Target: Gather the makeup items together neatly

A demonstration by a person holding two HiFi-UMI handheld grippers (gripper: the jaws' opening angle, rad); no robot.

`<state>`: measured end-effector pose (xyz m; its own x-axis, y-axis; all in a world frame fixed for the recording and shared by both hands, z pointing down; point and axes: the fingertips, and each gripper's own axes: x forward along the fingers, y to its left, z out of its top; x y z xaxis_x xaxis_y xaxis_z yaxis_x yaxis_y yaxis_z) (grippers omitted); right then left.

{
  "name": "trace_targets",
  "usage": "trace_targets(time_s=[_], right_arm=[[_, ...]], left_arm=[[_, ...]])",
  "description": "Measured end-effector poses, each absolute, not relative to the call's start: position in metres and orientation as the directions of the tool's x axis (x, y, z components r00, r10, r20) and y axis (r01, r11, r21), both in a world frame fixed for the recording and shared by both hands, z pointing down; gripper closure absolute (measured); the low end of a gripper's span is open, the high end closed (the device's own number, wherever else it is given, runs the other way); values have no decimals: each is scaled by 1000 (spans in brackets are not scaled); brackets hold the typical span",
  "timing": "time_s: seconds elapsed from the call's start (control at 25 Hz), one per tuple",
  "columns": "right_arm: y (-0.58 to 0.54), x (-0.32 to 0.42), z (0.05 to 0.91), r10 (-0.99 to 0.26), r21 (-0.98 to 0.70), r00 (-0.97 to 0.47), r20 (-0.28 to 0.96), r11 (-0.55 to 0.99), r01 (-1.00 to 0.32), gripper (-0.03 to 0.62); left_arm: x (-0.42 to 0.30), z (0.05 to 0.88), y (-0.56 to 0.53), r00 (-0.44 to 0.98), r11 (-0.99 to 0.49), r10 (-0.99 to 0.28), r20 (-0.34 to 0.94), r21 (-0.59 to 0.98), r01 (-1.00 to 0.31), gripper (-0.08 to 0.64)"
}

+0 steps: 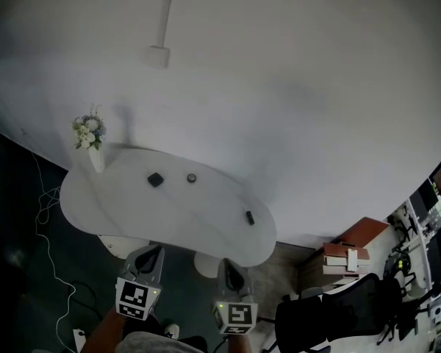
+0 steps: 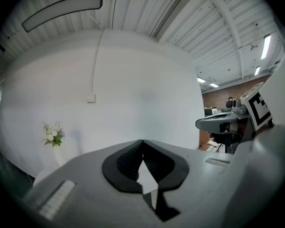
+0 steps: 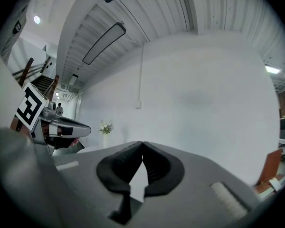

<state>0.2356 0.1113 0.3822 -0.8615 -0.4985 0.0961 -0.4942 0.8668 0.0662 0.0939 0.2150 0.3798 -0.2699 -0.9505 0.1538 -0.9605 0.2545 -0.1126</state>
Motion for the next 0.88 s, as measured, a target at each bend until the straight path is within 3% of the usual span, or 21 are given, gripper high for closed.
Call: trace_targets(time_s=[0.52,0.88], right_arm=[[87,107,404,-371,43,-913,168,928,-369,589],[46,2,420,-326,38,-917,230,945,-326,589]], left_arm=[[-22,401,207,-410,403,-893,187,-77,-912,551],[-114,423,167,-417,420,-879,232,-38,-907,551]])
